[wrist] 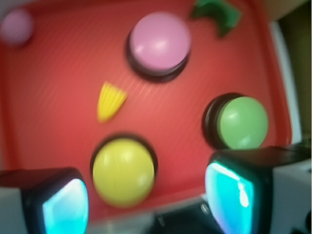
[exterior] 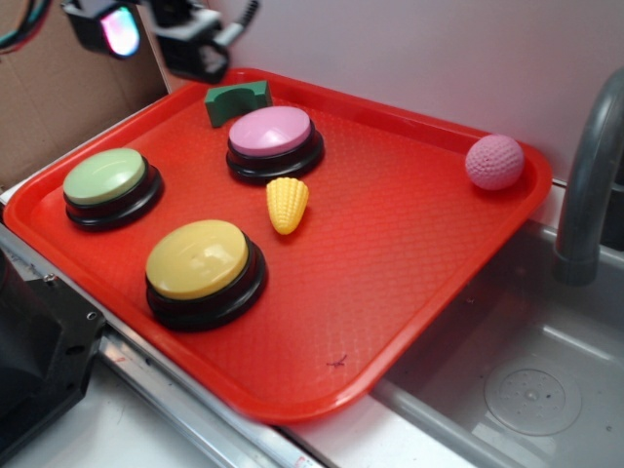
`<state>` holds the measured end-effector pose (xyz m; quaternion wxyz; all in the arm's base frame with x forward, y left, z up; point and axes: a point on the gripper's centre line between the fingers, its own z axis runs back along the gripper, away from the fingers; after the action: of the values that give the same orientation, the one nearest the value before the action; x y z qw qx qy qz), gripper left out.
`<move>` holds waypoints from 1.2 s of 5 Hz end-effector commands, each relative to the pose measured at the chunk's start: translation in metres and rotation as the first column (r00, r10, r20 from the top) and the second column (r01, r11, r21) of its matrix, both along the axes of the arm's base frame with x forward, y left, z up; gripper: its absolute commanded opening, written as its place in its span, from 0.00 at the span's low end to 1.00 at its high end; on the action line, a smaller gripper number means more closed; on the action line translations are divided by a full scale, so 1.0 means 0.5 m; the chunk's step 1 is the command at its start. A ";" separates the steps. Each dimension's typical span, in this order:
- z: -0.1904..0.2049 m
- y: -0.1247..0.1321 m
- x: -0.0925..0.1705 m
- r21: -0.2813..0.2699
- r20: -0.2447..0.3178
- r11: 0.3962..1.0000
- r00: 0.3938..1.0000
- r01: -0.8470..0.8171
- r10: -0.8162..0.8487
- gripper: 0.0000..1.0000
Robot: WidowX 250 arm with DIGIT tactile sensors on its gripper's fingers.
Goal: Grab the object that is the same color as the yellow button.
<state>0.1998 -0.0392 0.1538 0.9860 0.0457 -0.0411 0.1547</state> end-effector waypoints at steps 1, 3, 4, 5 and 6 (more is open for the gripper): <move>-0.080 0.032 0.069 -0.041 0.104 0.938 0.932 -0.344 0.347 1.00; -0.080 0.032 0.069 -0.041 0.104 0.938 0.932 -0.344 0.347 1.00; -0.080 0.032 0.069 -0.041 0.104 0.938 0.932 -0.344 0.347 1.00; -0.140 0.025 0.057 -0.057 0.133 0.944 0.934 -0.326 0.331 1.00; -0.191 0.016 0.059 -0.035 0.107 0.960 0.954 -0.278 0.280 1.00</move>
<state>0.2231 -0.0404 0.0505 0.9502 0.0424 -0.0734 0.2998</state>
